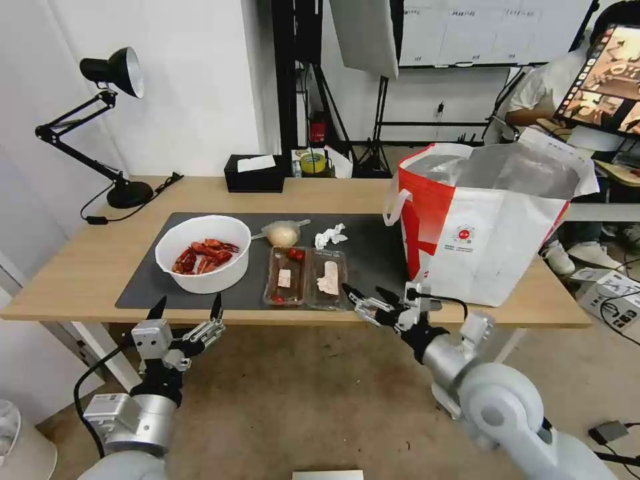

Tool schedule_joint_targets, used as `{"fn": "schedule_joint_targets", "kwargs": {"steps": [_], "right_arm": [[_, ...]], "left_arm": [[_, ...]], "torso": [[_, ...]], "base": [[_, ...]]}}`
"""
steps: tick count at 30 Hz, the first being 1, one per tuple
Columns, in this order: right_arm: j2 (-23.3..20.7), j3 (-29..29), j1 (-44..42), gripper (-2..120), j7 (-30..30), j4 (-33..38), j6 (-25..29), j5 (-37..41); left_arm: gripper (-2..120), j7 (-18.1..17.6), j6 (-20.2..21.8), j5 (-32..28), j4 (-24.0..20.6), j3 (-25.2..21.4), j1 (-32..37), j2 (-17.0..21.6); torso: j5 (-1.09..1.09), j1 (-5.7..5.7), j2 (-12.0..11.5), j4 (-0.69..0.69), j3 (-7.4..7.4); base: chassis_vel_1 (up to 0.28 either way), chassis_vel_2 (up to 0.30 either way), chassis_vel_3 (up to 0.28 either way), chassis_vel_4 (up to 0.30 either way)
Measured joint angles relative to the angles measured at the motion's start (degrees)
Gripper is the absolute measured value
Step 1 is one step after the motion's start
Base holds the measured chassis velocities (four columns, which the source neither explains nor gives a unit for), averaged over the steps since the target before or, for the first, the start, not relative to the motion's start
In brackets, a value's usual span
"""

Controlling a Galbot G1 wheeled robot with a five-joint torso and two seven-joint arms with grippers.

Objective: Pick up the trash from the table and place it into the takeout bag.

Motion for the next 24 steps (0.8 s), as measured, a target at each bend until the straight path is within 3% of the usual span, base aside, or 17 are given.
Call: {"fn": "schedule_joint_targets", "kwargs": {"steps": [10, 24], "right_arm": [[3.2, -5.8, 8.6, 100, 14.1, -1.7, -3.8, 13.6], [7.2, -10.8, 14.5, 100, 24.0, -4.6, -4.2, 25.2]], "left_arm": [[100, -0.1, 0.0, 0.0, 0.6, -0.3, 0.4, -0.3], [100, -0.3, 0.0, 0.6, 1.6, -0.5, 0.5, -1.1]], "torso": [[0.0, 0.0, 0.0, 0.01, 0.0], [0.0, 0.0, 0.0, 0.0, 0.0]], "base": [[0.0, 0.0, 0.0, 0.0], [0.0, 0.0, 0.0, 0.0]]}}
